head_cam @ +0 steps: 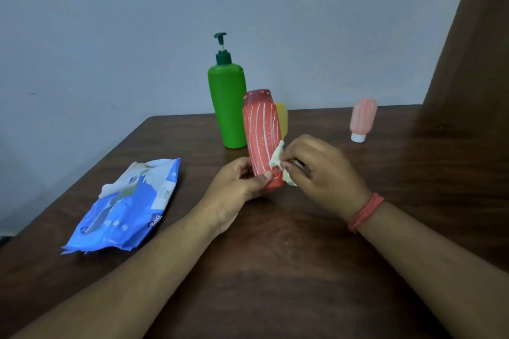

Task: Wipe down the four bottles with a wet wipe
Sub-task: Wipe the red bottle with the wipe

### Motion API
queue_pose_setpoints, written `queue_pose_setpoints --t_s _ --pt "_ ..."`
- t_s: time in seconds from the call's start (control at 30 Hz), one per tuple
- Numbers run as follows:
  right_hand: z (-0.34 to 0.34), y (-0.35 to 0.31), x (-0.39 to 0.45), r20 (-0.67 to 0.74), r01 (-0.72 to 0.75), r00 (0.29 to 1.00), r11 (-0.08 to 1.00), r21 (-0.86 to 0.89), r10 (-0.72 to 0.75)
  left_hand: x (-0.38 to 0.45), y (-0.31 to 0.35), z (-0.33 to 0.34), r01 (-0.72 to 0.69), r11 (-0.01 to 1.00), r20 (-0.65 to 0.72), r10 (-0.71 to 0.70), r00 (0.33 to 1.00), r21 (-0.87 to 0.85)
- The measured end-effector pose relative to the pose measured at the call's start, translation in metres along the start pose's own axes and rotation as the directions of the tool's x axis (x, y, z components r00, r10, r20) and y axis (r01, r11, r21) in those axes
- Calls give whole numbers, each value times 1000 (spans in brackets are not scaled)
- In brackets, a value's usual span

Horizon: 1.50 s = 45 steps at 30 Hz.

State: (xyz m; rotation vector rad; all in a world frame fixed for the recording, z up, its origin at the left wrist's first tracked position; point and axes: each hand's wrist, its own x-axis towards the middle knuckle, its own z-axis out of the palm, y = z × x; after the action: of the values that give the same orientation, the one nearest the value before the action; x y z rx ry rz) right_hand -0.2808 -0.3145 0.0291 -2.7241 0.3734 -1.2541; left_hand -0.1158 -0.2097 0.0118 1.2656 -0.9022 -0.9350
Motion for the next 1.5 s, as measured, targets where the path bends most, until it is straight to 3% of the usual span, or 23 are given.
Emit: queue_pose_setpoints --t_s 0.13,0.33,0.4,0.53,0.67,0.8,0.93,1.07,1.23,1.3,1.37,1.43,1.5 --pt "-1 -1 1 33 13 999 999 -44 -12 1 0 1 1 998 12 0 1000 -63" --pt "-2 1 -1 229 92 970 995 -37 -81 3 0 -6 19 987 51 -11 999 -159" --pt "-1 2 0 193 83 979 992 -90 -64 4 0 -5 27 988 70 -17 997 -154" --pt "-4 3 2 26 -78 996 989 -128 82 3 0 -3 38 993 91 -28 995 -115" --pt "-1 2 -2 207 102 975 990 -96 -80 3 1 -4 39 983 83 -24 996 -179" --pt "-5 4 2 44 -43 998 994 -98 48 2 1 -5 48 985 107 -30 994 -164" --pt "-4 -2 -3 243 175 957 984 -38 -161 4 1 -6 44 978 95 -25 995 -203" --pt "-5 -2 2 106 32 994 995 -90 -23 4 2 -7 56 969 102 -32 994 -242" --pt "-4 -3 -1 233 182 959 981 -66 -162 4 1 -7 46 972 105 -22 994 -229" --pt "-5 -1 2 116 52 992 993 -109 -39 4 1 -7 47 974 116 -22 993 -220" --pt "-6 2 2 69 1 998 993 -119 7 4 -1 -7 32 989 127 -14 992 -142" --pt "-8 4 0 107 72 993 984 -162 -55 4 -4 -7 5 999 136 2 991 -54" --pt "-10 5 1 36 56 998 983 -173 -51 5 -6 -8 -10 1000 153 9 988 1"
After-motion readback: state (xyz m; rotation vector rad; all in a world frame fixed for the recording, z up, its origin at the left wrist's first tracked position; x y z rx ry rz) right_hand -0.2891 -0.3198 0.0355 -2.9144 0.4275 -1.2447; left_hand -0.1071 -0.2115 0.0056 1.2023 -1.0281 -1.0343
